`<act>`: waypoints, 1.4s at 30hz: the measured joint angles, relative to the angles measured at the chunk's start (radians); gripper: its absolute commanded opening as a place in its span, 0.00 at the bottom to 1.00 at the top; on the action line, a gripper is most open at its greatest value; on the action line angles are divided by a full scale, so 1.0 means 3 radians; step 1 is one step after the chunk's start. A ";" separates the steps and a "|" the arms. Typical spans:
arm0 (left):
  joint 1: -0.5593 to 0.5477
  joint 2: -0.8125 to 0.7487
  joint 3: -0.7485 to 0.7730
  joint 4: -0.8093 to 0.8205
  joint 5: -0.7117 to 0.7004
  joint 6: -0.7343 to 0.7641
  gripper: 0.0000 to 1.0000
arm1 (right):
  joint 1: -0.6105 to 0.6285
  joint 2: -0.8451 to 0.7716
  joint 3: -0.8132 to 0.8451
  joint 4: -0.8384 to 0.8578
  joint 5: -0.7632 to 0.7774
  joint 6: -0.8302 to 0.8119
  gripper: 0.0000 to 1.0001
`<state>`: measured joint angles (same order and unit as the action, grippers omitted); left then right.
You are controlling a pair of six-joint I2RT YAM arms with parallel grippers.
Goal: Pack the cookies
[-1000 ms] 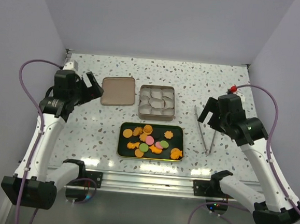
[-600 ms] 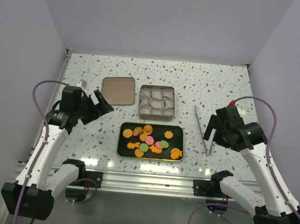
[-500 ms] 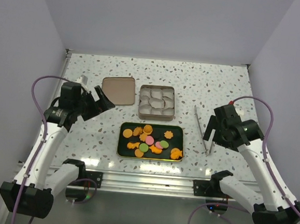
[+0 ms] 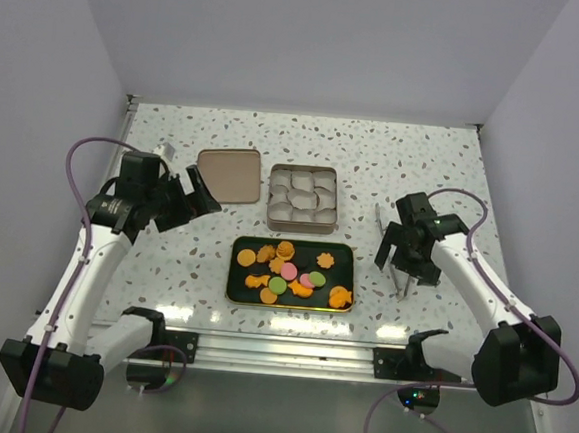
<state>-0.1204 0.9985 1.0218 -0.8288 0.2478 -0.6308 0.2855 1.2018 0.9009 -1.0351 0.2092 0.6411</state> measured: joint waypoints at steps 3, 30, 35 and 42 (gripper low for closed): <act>0.0000 0.0025 0.0005 -0.0042 -0.0045 0.0025 1.00 | -0.0051 0.0134 -0.0069 0.0202 -0.0062 -0.0023 0.99; -0.0029 0.0445 0.0154 -0.0086 -0.0352 0.0078 1.00 | -0.0801 0.1418 0.0053 0.0999 -0.0542 -0.0636 0.99; -0.0053 0.0483 0.0151 -0.0088 -0.0420 0.0078 1.00 | -0.0804 0.1631 0.0266 0.0871 -0.0579 -0.0819 0.98; -0.0067 0.0482 0.0146 -0.0099 -0.0504 0.0075 1.00 | -0.0802 0.1790 0.0439 0.0793 -0.0608 -0.0980 0.77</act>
<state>-0.1406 1.1431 1.0657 -0.8585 0.0967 -0.6083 0.0448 1.7390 1.0325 -0.7971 0.0269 0.3470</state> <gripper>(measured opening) 0.998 0.832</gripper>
